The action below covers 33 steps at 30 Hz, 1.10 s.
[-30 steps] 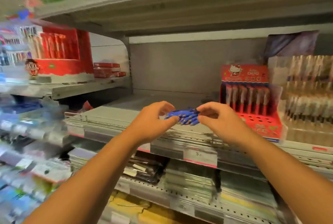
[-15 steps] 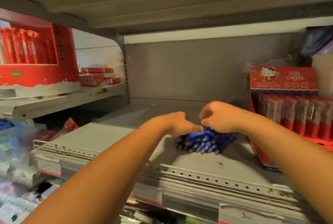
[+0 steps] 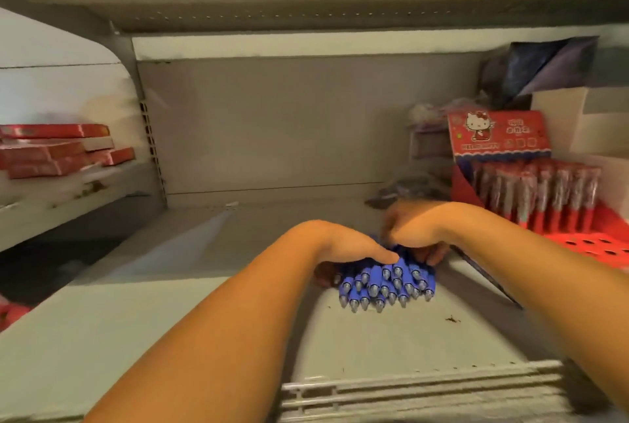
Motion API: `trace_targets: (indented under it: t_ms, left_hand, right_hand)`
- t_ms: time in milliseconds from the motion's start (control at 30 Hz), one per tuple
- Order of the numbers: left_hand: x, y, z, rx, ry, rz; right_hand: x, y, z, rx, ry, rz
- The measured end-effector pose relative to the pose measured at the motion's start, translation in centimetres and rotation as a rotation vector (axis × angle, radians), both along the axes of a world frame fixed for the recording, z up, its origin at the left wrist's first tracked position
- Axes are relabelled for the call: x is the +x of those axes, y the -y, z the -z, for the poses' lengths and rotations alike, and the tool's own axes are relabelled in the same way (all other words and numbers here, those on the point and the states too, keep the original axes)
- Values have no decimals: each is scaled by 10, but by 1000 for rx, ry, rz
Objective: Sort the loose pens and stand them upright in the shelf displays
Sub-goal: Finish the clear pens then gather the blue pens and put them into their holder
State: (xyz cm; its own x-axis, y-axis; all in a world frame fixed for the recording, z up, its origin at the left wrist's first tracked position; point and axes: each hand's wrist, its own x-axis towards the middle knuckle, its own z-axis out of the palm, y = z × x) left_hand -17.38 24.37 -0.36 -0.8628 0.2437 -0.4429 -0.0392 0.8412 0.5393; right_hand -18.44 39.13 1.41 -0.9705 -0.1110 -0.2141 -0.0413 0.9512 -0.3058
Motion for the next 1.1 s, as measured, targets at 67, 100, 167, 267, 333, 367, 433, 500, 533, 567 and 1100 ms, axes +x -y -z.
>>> trace_targets:
  t_ms: [67,100,167,267,333,367,433,500,533,567,1100]
  left_hand:
    - [-4,4,0,32,-24,-24]
    - [-4,4,0,41,-23,-17]
    - [-3,5,-2,41,-23,18]
    - [-2,4,-3,47,-23,12]
    - [-4,5,-2,58,-1,-17]
    - [-5,5,-2,64,13,-29]
    - [-7,5,-3,75,38,-56]
    - [-5,2,-3,52,43,-61]
    - [-3,-1,-3,28,32,-50]
    - [-1,-5,-2,0,15,-37]
    - [6,-22,-6,-315,-163,3]
  right_hand:
    - [-1,7,2,-21,-22,-12]
    - [-2,9,3,-30,-35,-22]
    - [-2,7,5,-62,-54,-41]
    - [-4,-4,9,-174,-67,-65]
    - [-6,-9,11,-237,-70,-69]
    - [-7,-10,12,-262,-72,-69]
    - [-8,-11,13,-304,-82,-61]
    - [-8,-12,13,-332,-85,-44]
    - [-7,-12,13,-340,-79,-37]
    - [-7,-12,12,-345,-73,-31]
    - [-2,-18,8,-441,-88,-31]
